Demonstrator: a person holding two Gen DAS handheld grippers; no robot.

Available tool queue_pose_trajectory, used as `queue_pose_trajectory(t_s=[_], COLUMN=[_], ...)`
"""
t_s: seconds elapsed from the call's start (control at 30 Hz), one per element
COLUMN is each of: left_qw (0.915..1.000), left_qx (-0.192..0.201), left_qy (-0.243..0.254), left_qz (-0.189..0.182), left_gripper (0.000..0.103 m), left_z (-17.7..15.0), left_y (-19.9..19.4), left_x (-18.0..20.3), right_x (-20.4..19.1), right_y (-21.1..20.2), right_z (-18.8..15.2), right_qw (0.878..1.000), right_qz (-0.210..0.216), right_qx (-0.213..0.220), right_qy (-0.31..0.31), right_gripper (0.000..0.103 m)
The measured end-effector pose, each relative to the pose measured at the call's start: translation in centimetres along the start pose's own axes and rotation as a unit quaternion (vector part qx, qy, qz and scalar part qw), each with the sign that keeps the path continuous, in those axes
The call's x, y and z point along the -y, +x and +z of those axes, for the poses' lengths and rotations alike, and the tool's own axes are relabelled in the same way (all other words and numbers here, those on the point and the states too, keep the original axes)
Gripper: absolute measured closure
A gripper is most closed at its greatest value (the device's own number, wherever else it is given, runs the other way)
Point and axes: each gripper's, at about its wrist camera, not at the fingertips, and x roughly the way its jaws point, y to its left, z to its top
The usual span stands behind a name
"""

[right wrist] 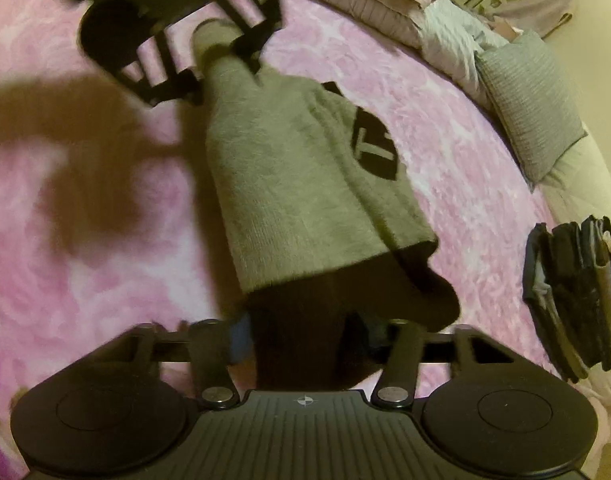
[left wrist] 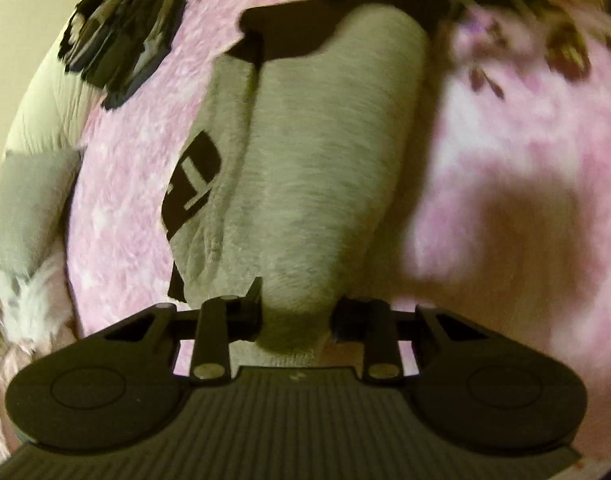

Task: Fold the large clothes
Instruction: 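Grasp the folded sweater's ends with both grippers, then lift the folded sweater with both grippers and carry it toward the clothes stack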

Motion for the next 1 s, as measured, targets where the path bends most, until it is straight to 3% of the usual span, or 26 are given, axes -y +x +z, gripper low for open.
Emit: queue_pose_trajectory(t_s=[0.17, 0.2, 0.23, 0.4, 0.53, 0.77, 1.0], left_qw=[0.9994, 0.9993, 0.9993, 0.9971, 0.9935, 0.98, 0.9723], left_qx=[-0.009, -0.011, -0.012, -0.022, -0.026, -0.024, -0.028], left_qy=[-0.03, -0.03, -0.029, -0.032, -0.05, -0.078, -0.089], left_qz=[-0.017, -0.019, -0.022, -0.065, -0.099, -0.182, -0.214], left_gripper=[0.077, 0.077, 0.077, 0.077, 0.077, 0.077, 0.077], left_z=[0.4, 0.3, 0.4, 1.7, 2.9, 5.6, 10.7], left_y=[-0.9, -1.1, -1.3, -3.3, -6.7, -12.2, -15.5], left_x=[-0.6, -0.6, -0.7, -1.5, -2.4, -5.1, -7.7], right_x=[-2.5, -2.4, -2.0, 0.9, 4.5, 8.9, 13.8], right_y=[3.1, 3.8, 4.3, 1.1, -3.4, -11.5, -16.7], right_z=[-0.1, -0.3, -0.5, -0.8, 0.2, 0.5, -1.2], right_qw=[0.996, 0.995, 0.994, 0.996, 0.998, 0.993, 0.985], right_qz=[-0.049, -0.057, -0.063, -0.045, 0.006, 0.105, 0.163], right_qx=[0.0, -0.015, -0.027, -0.026, -0.032, -0.043, -0.039], right_qy=[-0.077, -0.083, -0.081, -0.078, -0.06, -0.045, -0.038], right_gripper=[0.033, 0.043, 0.062, 0.074, 0.076, 0.077, 0.078])
